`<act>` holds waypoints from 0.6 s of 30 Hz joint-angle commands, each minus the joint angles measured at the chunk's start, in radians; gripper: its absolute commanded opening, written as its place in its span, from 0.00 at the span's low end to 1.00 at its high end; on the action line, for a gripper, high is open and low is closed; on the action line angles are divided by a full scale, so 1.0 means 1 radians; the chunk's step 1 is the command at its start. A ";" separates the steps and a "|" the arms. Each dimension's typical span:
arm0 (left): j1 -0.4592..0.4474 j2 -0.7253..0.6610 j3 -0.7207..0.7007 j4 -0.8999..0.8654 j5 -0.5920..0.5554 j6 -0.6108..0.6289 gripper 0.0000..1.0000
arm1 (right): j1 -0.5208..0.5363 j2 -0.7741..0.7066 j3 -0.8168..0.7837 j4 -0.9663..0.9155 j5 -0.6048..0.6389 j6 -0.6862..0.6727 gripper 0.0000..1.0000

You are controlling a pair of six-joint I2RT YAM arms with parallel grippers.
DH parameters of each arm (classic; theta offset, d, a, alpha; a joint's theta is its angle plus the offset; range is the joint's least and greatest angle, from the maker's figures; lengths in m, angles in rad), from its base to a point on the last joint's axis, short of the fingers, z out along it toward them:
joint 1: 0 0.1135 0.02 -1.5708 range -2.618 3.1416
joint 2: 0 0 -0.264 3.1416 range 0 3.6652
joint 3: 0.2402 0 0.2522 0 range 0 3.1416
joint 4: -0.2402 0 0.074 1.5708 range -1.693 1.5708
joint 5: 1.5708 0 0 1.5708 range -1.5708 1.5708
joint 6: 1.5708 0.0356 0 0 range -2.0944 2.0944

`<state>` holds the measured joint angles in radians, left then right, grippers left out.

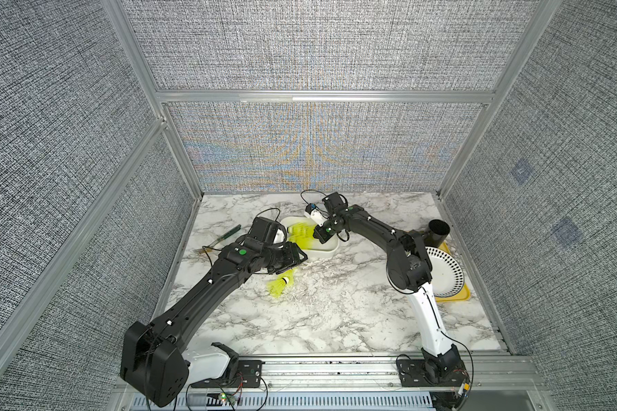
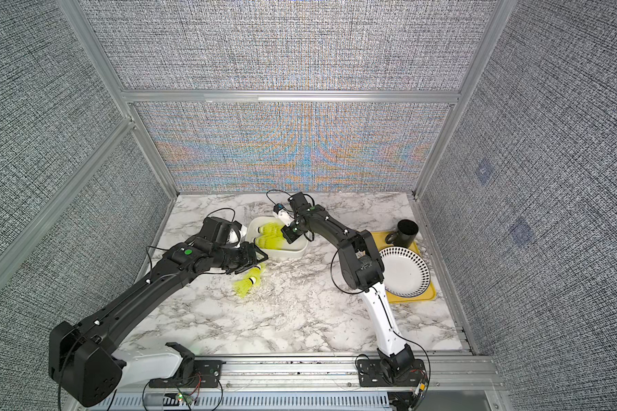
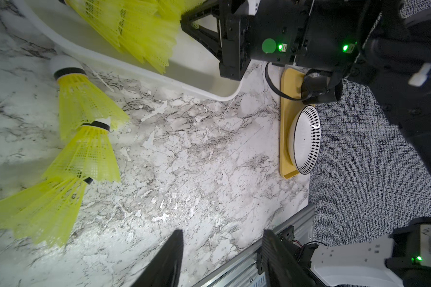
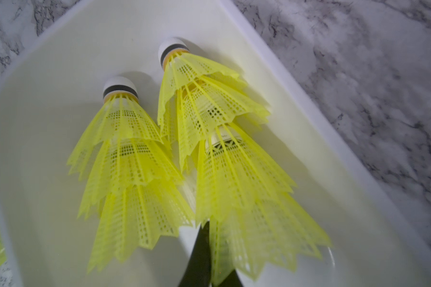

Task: Put the shuttlecocks into the storage box
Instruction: Place the shuttlecock in the storage box.

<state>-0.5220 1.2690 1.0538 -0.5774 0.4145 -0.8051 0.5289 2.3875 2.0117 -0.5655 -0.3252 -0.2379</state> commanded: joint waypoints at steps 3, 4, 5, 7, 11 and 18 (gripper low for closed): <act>-0.004 -0.006 -0.006 -0.004 -0.001 -0.003 0.54 | -0.007 0.013 0.023 0.005 -0.061 -0.013 0.00; -0.006 -0.004 -0.008 -0.003 0.000 -0.003 0.54 | -0.009 0.018 0.028 0.003 -0.073 -0.015 0.00; -0.006 -0.004 -0.008 -0.003 0.000 -0.003 0.54 | -0.010 0.022 0.032 0.001 -0.078 -0.015 0.00; -0.007 -0.001 -0.007 -0.003 -0.001 -0.003 0.54 | -0.010 0.022 0.032 0.001 -0.086 -0.015 0.00; -0.009 0.003 -0.006 -0.004 -0.001 -0.002 0.54 | -0.010 0.021 0.030 0.001 -0.090 -0.010 0.01; -0.013 -0.002 -0.006 -0.008 -0.002 -0.002 0.54 | -0.010 -0.002 0.018 -0.001 -0.067 -0.006 0.15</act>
<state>-0.5343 1.2682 1.0477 -0.5774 0.4145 -0.8120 0.5179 2.4027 2.0346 -0.5655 -0.3962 -0.2443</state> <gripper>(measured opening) 0.542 0.148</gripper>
